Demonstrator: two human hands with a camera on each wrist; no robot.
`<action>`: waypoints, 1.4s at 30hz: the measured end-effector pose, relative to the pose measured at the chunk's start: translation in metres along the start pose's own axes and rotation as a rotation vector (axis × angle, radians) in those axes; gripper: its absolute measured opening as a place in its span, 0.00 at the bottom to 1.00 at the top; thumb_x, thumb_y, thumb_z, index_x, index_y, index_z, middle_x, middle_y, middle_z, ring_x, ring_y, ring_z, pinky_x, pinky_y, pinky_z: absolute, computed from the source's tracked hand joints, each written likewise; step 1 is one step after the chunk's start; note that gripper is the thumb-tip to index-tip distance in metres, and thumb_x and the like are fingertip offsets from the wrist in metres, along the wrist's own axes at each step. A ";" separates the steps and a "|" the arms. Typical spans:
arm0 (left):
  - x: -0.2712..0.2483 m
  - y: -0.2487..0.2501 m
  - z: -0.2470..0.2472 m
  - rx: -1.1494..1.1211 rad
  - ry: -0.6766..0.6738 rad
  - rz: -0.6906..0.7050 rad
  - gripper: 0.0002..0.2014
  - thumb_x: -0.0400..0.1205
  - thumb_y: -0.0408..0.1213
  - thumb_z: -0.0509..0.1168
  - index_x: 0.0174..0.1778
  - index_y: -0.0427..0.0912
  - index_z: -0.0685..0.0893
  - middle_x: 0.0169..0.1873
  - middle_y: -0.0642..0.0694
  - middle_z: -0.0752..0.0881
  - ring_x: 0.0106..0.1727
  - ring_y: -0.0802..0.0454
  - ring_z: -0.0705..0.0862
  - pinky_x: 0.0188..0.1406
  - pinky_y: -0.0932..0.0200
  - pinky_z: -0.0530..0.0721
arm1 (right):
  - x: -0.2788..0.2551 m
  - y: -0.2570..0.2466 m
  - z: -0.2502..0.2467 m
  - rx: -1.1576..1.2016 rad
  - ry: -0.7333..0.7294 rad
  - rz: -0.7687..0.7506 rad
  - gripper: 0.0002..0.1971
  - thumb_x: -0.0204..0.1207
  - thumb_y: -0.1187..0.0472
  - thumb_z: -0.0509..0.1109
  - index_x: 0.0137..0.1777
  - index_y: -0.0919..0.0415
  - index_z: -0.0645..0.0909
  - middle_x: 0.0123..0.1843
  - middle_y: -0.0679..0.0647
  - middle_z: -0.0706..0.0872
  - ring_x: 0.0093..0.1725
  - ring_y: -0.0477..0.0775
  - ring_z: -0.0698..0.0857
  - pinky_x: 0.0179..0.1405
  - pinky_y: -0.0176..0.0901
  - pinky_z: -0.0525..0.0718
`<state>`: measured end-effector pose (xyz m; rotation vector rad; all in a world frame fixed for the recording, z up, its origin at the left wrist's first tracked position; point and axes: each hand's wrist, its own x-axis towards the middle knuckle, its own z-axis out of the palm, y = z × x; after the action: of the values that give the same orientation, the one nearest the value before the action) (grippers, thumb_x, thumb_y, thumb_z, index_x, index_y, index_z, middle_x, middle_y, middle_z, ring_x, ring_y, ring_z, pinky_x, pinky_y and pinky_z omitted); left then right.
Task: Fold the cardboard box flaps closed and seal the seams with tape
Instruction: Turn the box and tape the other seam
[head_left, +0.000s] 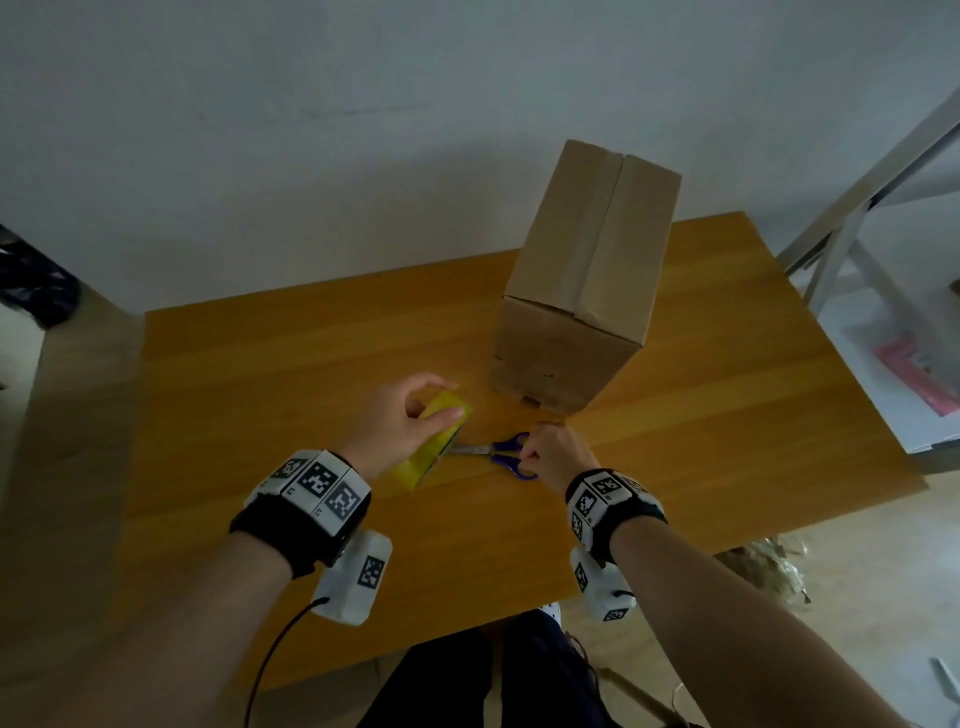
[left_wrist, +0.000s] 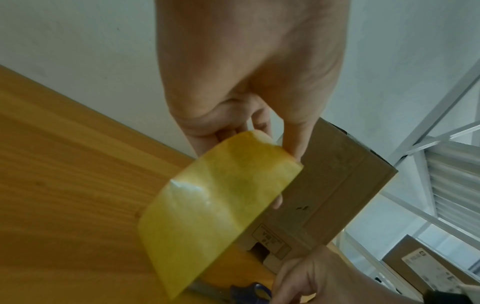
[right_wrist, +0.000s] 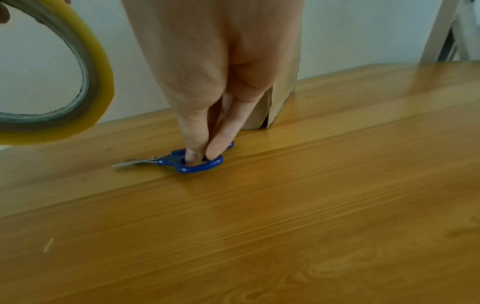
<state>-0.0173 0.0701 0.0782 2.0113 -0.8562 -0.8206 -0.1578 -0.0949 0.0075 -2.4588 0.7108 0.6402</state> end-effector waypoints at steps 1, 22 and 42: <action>0.002 0.002 -0.001 0.001 -0.001 0.010 0.10 0.76 0.47 0.69 0.50 0.65 0.78 0.32 0.27 0.84 0.26 0.35 0.76 0.23 0.57 0.69 | -0.001 -0.001 -0.001 0.026 0.009 -0.006 0.12 0.82 0.59 0.64 0.50 0.65 0.88 0.50 0.58 0.87 0.46 0.54 0.84 0.45 0.44 0.83; 0.011 0.072 -0.050 0.190 -0.118 0.152 0.32 0.72 0.51 0.72 0.71 0.50 0.71 0.54 0.52 0.80 0.53 0.49 0.84 0.43 0.56 0.81 | -0.064 -0.078 -0.120 0.564 0.588 -0.220 0.08 0.78 0.60 0.70 0.45 0.62 0.89 0.39 0.53 0.89 0.39 0.48 0.84 0.42 0.40 0.83; 0.038 0.108 -0.084 0.237 -0.192 0.138 0.19 0.77 0.50 0.67 0.34 0.35 0.85 0.27 0.46 0.80 0.29 0.53 0.77 0.28 0.65 0.70 | -0.104 -0.055 -0.154 1.138 0.665 -0.042 0.11 0.76 0.63 0.73 0.43 0.74 0.87 0.34 0.61 0.87 0.30 0.52 0.85 0.38 0.47 0.90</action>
<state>0.0390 0.0244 0.2000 2.0695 -1.2383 -0.8770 -0.1582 -0.1054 0.2006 -1.5297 0.9048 -0.5469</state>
